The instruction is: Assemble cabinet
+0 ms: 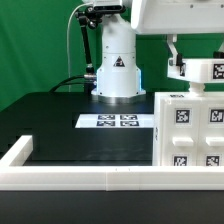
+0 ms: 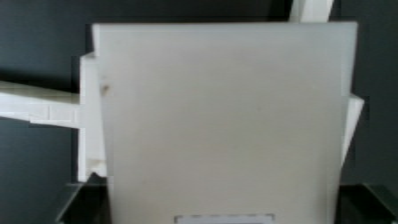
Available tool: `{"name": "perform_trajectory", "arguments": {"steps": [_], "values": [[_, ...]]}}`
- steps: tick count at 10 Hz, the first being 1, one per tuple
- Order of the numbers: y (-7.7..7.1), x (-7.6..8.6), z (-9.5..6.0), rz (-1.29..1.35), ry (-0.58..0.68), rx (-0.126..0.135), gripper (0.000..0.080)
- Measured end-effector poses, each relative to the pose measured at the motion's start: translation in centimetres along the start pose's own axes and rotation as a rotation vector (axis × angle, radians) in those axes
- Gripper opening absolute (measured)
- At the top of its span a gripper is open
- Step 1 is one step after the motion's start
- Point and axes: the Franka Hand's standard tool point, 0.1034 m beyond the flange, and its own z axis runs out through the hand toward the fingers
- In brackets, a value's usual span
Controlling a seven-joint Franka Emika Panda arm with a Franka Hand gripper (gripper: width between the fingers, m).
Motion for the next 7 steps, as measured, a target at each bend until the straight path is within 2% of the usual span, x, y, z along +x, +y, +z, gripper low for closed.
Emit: {"name": "perform_trajectory", "arguments": {"steps": [3, 4, 7], "values": [[-0.08, -0.44, 0.03, 0.102, -0.008, 0.007, 0.056], [-0.29, -0.61, 0.04, 0.118, -0.02, 0.022, 0.056], [-0.32, -0.7, 0.3, 0.121, -0.025, 0.024, 0.056]]}}
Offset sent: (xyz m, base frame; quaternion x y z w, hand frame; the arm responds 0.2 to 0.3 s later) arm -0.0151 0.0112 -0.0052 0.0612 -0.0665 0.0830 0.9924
